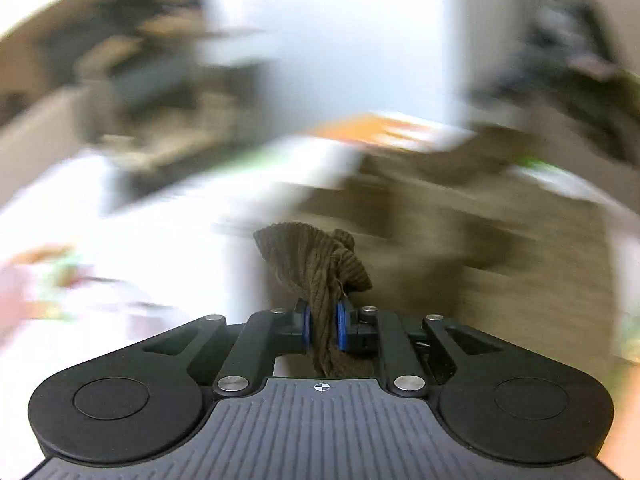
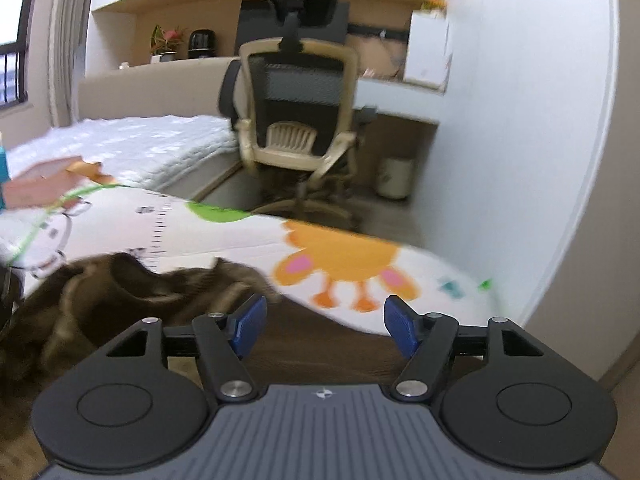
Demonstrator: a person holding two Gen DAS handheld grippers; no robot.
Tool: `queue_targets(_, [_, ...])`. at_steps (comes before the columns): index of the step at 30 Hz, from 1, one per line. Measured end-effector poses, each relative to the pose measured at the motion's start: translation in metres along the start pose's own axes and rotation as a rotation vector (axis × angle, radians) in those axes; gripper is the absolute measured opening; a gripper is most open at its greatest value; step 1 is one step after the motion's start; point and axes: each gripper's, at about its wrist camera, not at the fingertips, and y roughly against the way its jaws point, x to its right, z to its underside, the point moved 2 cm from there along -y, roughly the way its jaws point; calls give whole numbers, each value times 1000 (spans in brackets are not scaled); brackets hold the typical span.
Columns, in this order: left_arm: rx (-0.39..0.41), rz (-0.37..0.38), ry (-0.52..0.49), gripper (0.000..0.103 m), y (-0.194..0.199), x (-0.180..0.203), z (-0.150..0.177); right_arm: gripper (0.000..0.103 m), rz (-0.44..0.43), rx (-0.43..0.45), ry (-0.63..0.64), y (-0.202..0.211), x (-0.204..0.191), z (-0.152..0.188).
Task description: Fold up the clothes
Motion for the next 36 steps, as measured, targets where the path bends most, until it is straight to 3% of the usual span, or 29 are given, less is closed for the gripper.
queue_targets(2, [15, -199, 55, 14, -6, -57, -5, 66, -49, -28, -44, -14, -9, -1])
queue_targets(4, [-4, -350, 127, 14, -16, -112, 2, 66, -104, -58, -95, -29, -17, -3])
queue_targets(8, [-64, -380, 349, 14, -44, -183, 24, 69, -250, -115, -220, -64, -31, -8])
queue_targets(10, [-76, -381, 387, 14, -59, -199, 30, 70, -320, -154, -276, -90, -42, -9])
queue_targets(15, [-68, -356, 459, 17, -83, -214, 30, 72, -365, -295, -416, -164, -53, -3])
queue_targets(16, [-55, -356, 464, 18, -84, -217, 28, 71, -391, -290, -458, -176, -51, -8])
queue_targets(18, [-27, -364, 470, 20, -93, -216, 23, 71, -366, -166, -513, -184, -39, -27])
queue_targets(21, [3, -404, 511, 29, -104, -223, 19, 70, -223, 7, -481, -189, -28, -49])
queue_targets(22, [3, -405, 530, 34, -108, -226, 20, 71, -203, 0, -468, -190, -26, -48])
queue_targets(24, [-11, -391, 553, 39, -110, -226, 24, 74, -205, -67, -453, -193, -23, -40])
queue_targets(25, [-24, -371, 556, 47, -111, -224, 27, 74, -207, -100, -445, -194, -22, -36])
queue_targets(26, [-37, -351, 560, 61, -112, -222, 29, 74, -208, -133, -438, -195, -21, -31])
queue_targets(27, [-45, -320, 563, 69, -108, -216, 31, 74, -209, -166, -430, -197, -19, -27])
queue_targets(29, [-54, -258, 565, 91, -99, -202, 34, 78, -184, -134, -353, -166, -14, -20])
queue_targets(32, [-56, -171, 521, 95, -71, -167, 38, 90, -93, -39, -165, -96, -9, -4])
queue_targets(36, [-72, -31, 394, 98, -34, -102, 41, 93, -25, -44, 98, -4, -20, 42])
